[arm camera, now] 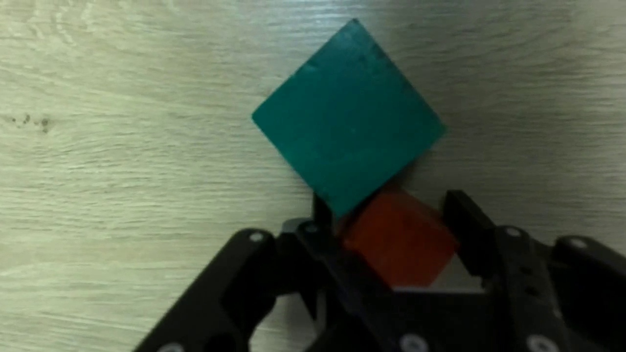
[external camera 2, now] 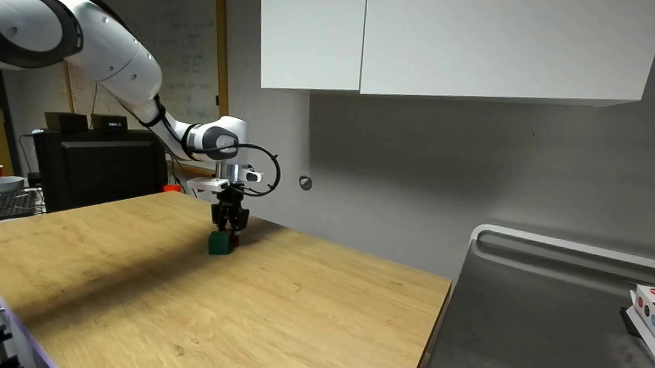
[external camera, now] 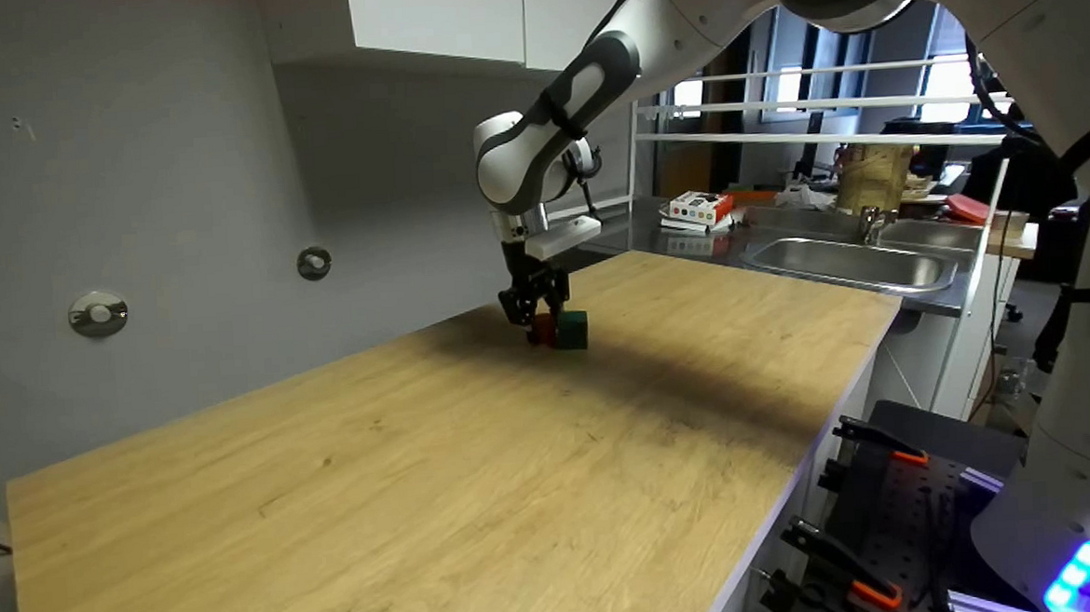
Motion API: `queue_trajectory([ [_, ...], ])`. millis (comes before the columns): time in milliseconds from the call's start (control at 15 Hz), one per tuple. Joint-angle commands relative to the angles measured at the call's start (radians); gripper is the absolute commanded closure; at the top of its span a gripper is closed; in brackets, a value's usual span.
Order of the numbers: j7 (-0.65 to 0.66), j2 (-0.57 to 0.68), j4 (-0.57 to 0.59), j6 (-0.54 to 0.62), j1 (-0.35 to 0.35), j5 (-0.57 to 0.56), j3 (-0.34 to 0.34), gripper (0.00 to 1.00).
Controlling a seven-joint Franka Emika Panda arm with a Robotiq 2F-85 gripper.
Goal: Put the orange block on the green one
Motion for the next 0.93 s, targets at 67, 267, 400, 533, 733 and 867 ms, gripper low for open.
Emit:
queue_trajectory([
  [67,-0.011,0.018,0.03,-0.023,-0.012,-0.007,-0.005,0.75],
  [267,-0.011,0.01,0.023,-0.022,-0.018,-0.01,-0.01,0.82],
  [400,-0.009,0.001,0.019,-0.022,-0.019,-0.009,-0.011,0.82],
  [533,-0.007,-0.011,0.014,-0.021,-0.019,-0.008,-0.013,0.82],
  [733,-0.004,-0.041,-0.003,-0.017,-0.018,-0.009,-0.014,0.82],
  [867,-0.002,-0.069,-0.018,-0.013,-0.019,-0.006,-0.014,0.82],
])
